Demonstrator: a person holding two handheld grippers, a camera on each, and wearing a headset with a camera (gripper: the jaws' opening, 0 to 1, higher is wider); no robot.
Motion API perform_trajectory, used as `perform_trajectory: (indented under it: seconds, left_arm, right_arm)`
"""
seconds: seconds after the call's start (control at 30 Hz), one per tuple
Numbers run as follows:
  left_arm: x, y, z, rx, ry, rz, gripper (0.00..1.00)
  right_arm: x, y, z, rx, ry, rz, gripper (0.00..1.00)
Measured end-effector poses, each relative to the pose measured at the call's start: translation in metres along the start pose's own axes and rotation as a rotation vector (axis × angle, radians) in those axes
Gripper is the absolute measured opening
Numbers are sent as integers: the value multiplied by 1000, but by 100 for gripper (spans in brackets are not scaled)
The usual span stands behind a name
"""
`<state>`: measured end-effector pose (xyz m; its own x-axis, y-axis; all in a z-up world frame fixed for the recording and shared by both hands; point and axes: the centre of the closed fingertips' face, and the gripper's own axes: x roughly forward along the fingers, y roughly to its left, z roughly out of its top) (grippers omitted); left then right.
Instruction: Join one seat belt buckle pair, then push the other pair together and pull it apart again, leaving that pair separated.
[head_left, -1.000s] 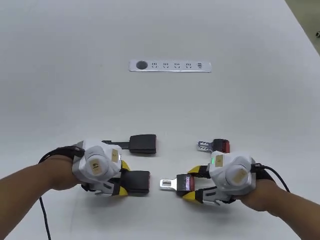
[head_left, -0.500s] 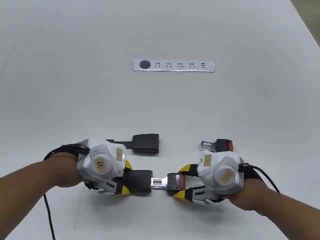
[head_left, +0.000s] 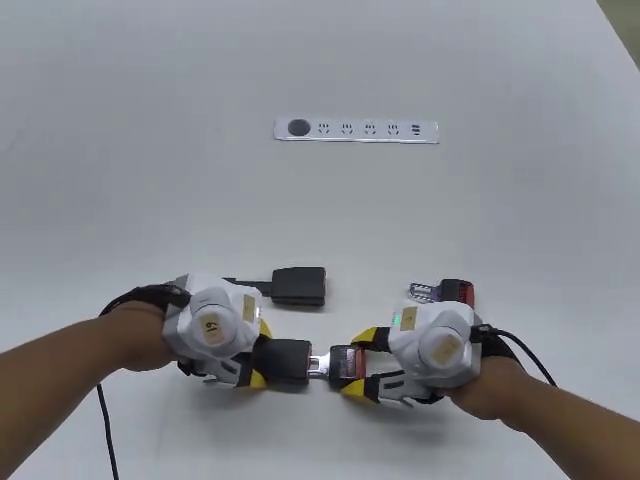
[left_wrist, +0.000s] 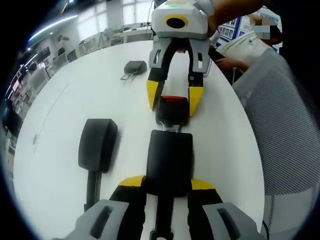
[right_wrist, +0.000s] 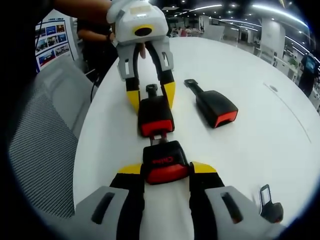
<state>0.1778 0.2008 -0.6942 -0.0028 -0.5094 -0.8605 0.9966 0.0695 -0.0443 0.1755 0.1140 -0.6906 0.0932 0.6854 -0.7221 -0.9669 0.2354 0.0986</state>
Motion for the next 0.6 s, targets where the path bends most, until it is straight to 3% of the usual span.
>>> perform_trajectory:
  seconds: [0.6]
  left_arm:
    - [-2,0,-5,10,14,-10,32]
  right_arm:
    - [11,4,9,23,4,-23,33]
